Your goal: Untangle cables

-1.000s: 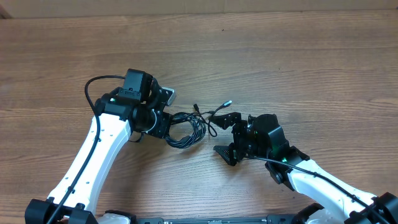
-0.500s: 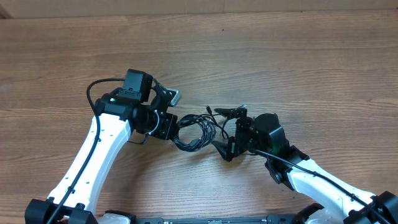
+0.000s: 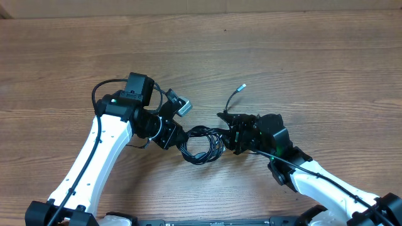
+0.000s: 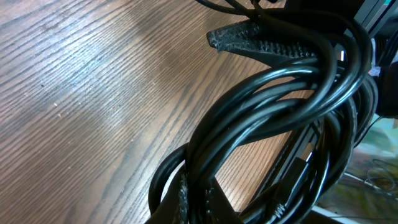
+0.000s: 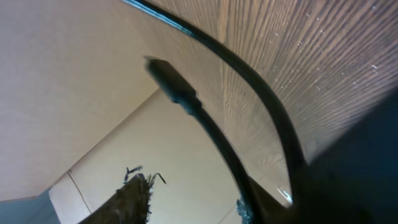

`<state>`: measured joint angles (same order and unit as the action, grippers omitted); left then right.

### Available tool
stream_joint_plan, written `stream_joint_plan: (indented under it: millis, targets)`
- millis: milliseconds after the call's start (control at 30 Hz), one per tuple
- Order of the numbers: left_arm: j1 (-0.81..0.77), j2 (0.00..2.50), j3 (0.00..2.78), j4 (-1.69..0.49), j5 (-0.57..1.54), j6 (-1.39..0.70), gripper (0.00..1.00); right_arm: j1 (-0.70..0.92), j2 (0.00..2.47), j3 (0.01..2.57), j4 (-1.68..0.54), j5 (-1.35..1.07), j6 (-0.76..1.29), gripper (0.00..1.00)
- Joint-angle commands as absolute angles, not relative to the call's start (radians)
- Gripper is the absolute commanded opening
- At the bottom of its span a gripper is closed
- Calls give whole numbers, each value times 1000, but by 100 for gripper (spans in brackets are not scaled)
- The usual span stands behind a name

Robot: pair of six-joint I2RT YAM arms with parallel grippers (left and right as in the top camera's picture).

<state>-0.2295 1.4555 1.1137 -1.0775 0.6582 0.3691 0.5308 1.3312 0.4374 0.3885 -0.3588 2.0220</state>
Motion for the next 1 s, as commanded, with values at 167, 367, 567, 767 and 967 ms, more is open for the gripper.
stream_joint_plan:
  millis: [167, 367, 567, 767, 967]
  targets:
    - [-230, 1451, 1134, -1077, 537, 400, 4, 525, 1336, 445, 397, -388, 1838, 4]
    - [-230, 1451, 1134, -1050, 418, 243, 4, 514, 1336, 445, 542, -402, 1561, 4]
    - [-230, 1451, 1134, -1016, 408, 71, 6, 516, 1336, 445, 623, -450, 1375, 4]
    - [-230, 1451, 1134, -973, 408, -157, 6, 516, 1336, 445, 619, -514, 1273, 4]
    - [-231, 1451, 1134, -946, 409, -372, 15, 517, 1336, 445, 620, -546, 1247, 4]
